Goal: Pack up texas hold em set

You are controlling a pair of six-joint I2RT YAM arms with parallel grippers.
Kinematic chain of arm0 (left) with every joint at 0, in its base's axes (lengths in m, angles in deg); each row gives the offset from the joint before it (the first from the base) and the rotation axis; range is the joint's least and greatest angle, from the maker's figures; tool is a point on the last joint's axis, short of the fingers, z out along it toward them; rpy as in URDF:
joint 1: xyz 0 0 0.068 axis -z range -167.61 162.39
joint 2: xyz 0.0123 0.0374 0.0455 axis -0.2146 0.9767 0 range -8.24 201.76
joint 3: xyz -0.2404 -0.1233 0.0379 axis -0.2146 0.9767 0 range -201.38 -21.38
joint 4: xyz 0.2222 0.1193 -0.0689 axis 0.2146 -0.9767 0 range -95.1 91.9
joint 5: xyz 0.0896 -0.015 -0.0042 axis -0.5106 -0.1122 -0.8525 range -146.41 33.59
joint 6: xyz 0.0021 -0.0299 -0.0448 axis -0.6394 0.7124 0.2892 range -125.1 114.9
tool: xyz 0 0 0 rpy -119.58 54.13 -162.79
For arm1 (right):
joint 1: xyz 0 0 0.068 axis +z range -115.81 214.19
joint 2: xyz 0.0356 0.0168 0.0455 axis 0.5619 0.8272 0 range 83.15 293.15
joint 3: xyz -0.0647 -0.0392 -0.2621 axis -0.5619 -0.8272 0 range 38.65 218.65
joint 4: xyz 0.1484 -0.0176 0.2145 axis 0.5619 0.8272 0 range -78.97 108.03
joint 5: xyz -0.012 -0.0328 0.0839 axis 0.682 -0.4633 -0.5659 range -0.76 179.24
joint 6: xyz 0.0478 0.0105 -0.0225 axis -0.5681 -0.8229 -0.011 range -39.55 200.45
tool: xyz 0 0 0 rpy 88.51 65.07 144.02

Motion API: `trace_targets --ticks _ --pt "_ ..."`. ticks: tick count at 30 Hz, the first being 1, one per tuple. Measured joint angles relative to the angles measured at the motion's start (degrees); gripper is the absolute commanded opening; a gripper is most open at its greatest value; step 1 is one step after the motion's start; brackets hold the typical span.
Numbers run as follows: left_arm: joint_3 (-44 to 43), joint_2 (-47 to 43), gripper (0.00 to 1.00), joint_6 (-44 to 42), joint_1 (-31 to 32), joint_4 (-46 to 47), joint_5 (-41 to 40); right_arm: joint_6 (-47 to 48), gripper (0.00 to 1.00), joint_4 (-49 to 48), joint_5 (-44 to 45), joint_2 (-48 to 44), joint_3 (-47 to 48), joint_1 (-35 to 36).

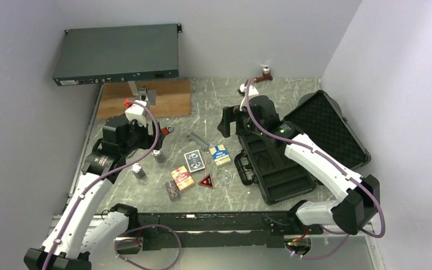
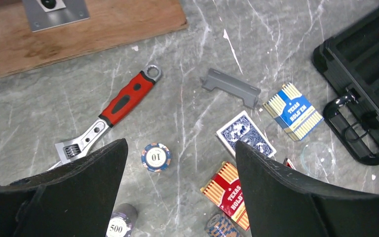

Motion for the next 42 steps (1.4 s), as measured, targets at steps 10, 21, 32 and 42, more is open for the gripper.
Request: trace_targets --ticks 10,21,32,42 --pt "0.0 1.5 0.84 -0.3 3.1 -0.9 -3.4 1.0 1.0 2.1 0.7 6.6 0.0 4.5" --pt "0.0 0.8 0.85 -0.5 3.2 -1.0 -8.4 1.0 1.0 6.4 4.2 18.3 2.6 7.1" --pt "0.0 0.8 0.86 -0.7 3.2 -1.0 -9.8 0.9 1.0 6.6 6.3 21.4 3.7 7.7" --pt "0.0 0.8 0.86 -0.7 3.2 -1.0 -10.2 0.9 1.0 7.5 9.0 25.2 5.4 8.5"
